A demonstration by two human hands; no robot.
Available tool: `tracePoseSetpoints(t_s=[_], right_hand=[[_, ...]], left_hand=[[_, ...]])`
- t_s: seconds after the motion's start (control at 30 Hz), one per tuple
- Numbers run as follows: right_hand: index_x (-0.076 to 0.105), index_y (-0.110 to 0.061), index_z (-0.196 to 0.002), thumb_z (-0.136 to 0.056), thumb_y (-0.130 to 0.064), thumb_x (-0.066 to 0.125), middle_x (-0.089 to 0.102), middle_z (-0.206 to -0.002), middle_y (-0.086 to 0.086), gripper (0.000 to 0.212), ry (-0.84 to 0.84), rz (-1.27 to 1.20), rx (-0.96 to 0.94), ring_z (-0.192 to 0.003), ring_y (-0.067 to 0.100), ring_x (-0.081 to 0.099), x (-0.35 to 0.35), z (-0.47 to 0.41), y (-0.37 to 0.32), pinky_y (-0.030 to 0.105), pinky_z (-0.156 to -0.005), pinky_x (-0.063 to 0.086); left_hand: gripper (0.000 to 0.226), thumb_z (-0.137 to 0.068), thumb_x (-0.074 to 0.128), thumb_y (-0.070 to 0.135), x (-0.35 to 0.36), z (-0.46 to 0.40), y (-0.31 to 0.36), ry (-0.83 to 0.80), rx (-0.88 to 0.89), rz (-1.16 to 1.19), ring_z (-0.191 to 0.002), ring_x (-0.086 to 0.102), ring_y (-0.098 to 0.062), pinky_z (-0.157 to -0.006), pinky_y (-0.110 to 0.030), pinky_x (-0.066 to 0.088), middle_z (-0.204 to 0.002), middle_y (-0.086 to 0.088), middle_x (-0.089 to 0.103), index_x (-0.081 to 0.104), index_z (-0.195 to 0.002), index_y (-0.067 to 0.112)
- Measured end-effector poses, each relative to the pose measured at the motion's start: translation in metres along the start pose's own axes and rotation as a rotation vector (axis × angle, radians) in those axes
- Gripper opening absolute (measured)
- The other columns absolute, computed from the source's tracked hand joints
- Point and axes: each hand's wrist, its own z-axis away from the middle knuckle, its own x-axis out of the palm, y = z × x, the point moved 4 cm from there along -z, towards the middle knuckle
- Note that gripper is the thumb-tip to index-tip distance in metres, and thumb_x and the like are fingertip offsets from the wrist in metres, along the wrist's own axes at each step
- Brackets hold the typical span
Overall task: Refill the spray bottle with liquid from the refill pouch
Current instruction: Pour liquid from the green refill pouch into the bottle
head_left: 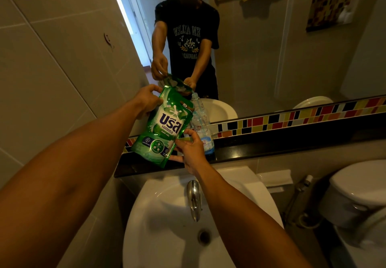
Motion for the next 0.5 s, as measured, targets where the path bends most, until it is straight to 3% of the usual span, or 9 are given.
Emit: tracePoseSetpoints(t_s=[0.5], right_hand=[[0.055, -0.022, -0.122, -0.096, 0.001, 0.066, 0.070, -0.122, 0.017, 0.036, 0.016, 0.013, -0.012, -0.102, 0.033, 0.076, -0.0026, -0.0014, 0.0011, 0.049, -0.068, 0.066]], left_hand=[[0.034, -0.095, 0.057, 0.002, 0.0018, 0.0018, -0.0012, 0.014, 0.033, 0.025, -0.072, 0.060, -0.020, -0.064, -0.036, 0.053, -0.087, -0.010, 0.060, 0.052, -0.123, 0.020]])
